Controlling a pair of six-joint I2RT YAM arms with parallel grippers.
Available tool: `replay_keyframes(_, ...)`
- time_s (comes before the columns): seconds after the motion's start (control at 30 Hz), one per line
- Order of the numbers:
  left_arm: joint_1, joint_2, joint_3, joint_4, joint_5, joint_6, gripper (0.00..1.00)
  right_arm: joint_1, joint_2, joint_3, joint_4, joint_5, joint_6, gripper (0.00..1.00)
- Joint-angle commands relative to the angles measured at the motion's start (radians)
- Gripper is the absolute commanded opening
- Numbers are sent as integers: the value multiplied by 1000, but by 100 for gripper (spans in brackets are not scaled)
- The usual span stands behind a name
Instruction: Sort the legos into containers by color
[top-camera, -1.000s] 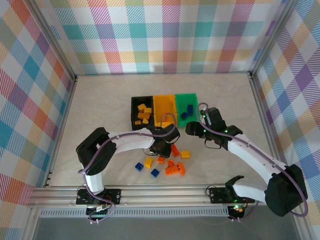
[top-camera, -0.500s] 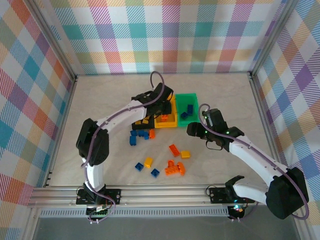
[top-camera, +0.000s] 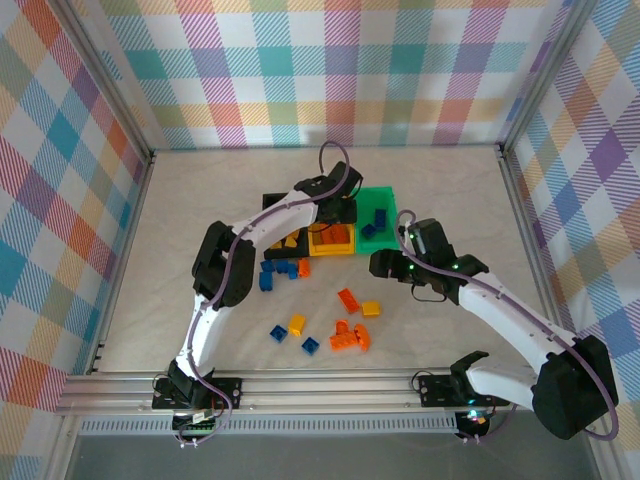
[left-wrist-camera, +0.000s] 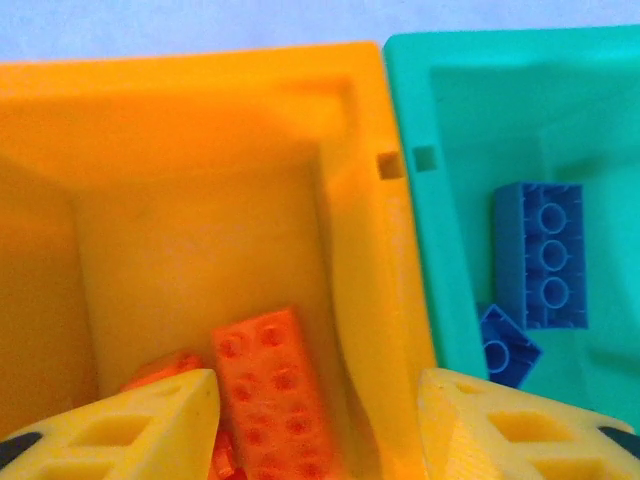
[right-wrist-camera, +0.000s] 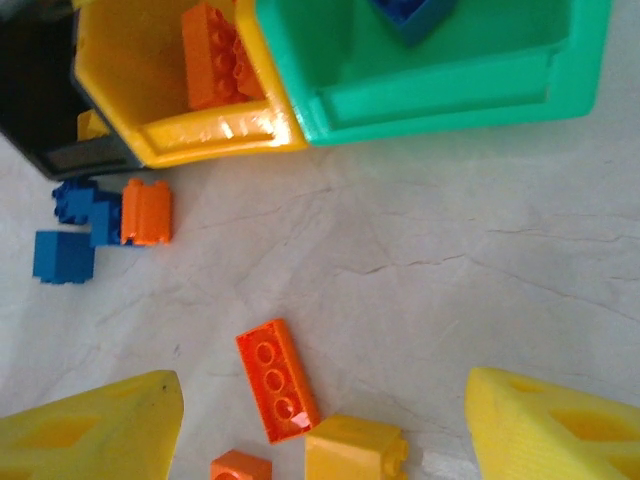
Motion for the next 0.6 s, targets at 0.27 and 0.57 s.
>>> replay_keyframes(0.27,7,-271,-153,60,66,-23,85,214,265,158,-72,-37,-120,72)
replay_keyframes(0.57,18,-747,-727,178,5,-97,100,303,538,309,-203,66,-135,72)
